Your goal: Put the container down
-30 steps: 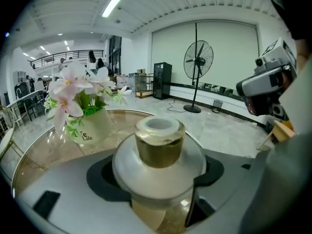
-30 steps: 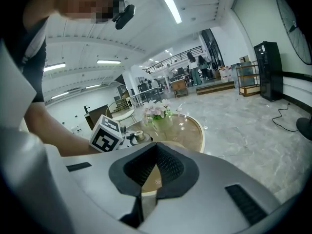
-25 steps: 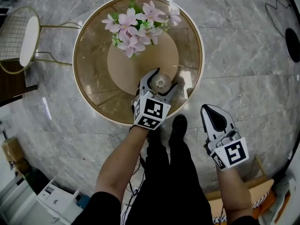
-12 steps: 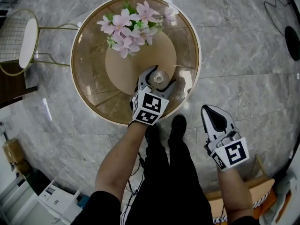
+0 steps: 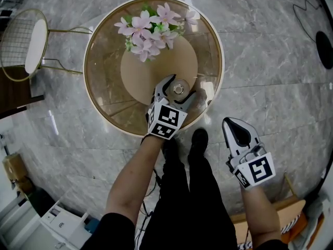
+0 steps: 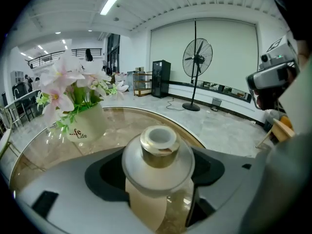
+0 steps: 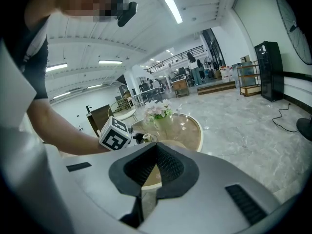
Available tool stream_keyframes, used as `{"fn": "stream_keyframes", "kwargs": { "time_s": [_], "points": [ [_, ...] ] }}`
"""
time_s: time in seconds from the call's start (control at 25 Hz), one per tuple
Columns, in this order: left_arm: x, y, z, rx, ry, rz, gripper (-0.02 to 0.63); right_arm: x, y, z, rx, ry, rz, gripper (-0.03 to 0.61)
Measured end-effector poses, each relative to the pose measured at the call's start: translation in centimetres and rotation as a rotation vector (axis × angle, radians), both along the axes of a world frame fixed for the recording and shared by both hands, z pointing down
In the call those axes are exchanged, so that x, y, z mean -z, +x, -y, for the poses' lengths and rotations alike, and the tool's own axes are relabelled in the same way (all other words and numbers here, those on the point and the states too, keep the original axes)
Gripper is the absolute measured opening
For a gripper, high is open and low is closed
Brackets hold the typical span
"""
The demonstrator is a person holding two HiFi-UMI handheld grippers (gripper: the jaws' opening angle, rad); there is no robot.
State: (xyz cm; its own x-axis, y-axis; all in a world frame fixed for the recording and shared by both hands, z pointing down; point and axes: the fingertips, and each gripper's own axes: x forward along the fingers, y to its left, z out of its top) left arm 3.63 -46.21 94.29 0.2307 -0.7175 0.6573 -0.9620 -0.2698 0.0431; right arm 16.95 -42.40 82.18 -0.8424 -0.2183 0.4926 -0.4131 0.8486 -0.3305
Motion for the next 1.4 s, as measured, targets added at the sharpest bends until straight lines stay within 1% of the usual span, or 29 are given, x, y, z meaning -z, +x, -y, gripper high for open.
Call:
{"fn": "stream_keyframes", "kwargs": {
  "time_s": [0.2, 0.36, 0.44, 0.52, 0.64, 0.76, 0.92, 1.08, 1.28, 1.36, 1.4],
  "points": [
    [2.7, -0.8, -2.2, 0.016, 0.005, 0.008, 0.351, 2.3, -0.5, -0.6, 0.009, 0.028, 0.005, 0.015],
    [7.3, -1.3, -4.5, 0.051, 0.028, -0.01, 0.351, 6.2, -1.2, -2.0, 0.027, 0.049, 0.002, 0.014],
    [10.6, -1.5, -5.7, 0.068, 0.047, -0.042, 0.348, 8.9, -2.0, -3.0, 0.043, 0.059, 0.005, 0.014],
    [14.7, -1.9, -6.9, 0.081, 0.076, -0.074, 0.329, 11.6, -3.0, -4.4, 0.061, 0.064, 0.008, 0.014],
    [21.6, -3.0, -8.9, 0.101, 0.129, -0.093, 0.294, 16.1, -4.6, -6.8, 0.068, 0.065, 0.025, 0.014],
    [27.8, -4.0, -11.6, 0.123, 0.159, -0.109, 0.267, 21.4, -6.5, -9.8, 0.081, 0.067, 0.055, 0.015],
    [34.8, -6.1, -14.4, 0.145, 0.211, -0.109, 0.227, 28.2, -8.7, -12.5, 0.1, 0.124, 0.082, 0.015],
    [40.8, -7.3, -17.3, 0.134, 0.267, -0.109, 0.184, 33.6, -9.2, -13.9, 0.052, 0.178, 0.091, 0.015],
    [46.9, -8.4, -20.9, 0.121, 0.328, -0.071, 0.156, 38.6, -9.2, -16.5, -0.011, 0.22, 0.111, 0.015],
    [49.2, -9.0, -21.8, 0.125, 0.357, -0.061, 0.118, 39.7, -9.2, -17.5, -0.016, 0.223, 0.119, 0.015],
    [50.2, -9.3, -22.1, 0.127, 0.369, -0.058, 0.117, 40.0, -9.1, -18.0, -0.014, 0.221, 0.12, 0.015]
  ]
}}
